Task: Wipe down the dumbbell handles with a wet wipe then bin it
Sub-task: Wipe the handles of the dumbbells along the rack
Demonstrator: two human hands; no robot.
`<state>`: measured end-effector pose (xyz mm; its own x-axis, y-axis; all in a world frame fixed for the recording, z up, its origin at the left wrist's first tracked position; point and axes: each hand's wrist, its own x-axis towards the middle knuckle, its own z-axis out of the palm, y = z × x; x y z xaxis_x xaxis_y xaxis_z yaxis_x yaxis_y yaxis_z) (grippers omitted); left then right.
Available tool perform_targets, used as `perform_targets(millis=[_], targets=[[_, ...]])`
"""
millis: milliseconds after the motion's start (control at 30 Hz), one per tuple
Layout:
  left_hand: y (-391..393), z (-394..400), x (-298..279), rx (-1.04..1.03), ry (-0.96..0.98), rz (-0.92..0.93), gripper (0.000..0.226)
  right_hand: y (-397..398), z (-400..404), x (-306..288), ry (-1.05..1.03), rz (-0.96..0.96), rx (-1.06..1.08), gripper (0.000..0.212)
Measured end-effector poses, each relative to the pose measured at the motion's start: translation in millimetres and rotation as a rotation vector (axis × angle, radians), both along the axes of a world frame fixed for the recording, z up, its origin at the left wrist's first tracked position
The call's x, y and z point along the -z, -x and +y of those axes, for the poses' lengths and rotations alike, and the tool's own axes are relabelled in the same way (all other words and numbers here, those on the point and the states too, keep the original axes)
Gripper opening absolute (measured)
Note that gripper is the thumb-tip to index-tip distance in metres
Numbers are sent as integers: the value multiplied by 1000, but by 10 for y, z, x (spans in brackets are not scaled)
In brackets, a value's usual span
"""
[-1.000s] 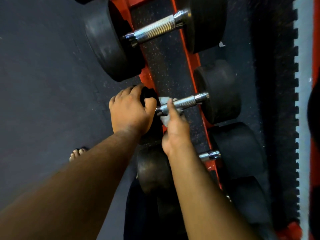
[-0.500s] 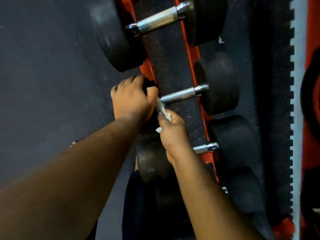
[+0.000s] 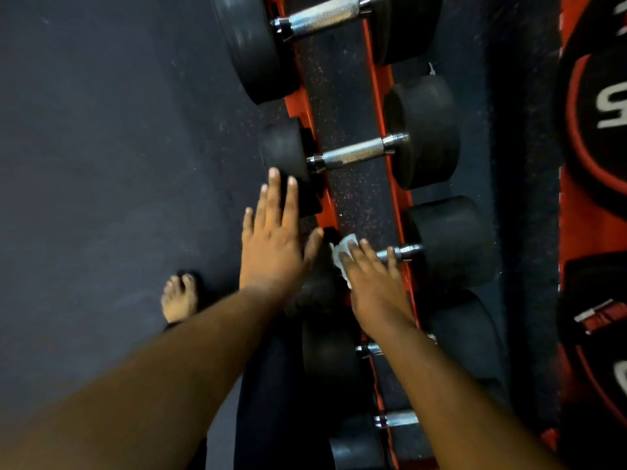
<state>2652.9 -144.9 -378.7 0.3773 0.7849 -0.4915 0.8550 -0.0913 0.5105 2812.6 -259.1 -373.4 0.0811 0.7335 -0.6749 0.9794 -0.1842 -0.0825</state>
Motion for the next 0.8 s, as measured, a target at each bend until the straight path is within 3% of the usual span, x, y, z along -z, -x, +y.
perform_targets(millis=[133,233,433,567,633,700,800], targets=[[32,-512,-36,148,217,80,74,41,-231,-38,79,-189,-180,70],[-24,-676,20,120,297,74,70,88,-306,-24,77,-240,-281,68],[-242,-579,264,-18,222,72,70,72,-69,348,163,-244,-328,63],[-293,-545,393,5,83,145,74,18,210,543,142,-137,-203,35],[-292,-553,419,-4,42,137,73,45,88,536,69,-158,-189,40],[-288,-553,420,-6,10,124,70,68,-195,468,-38,-205,-191,59],[-282,-577,436,-12,-3,112,68,80,-478,361,15,-282,-269,71]])
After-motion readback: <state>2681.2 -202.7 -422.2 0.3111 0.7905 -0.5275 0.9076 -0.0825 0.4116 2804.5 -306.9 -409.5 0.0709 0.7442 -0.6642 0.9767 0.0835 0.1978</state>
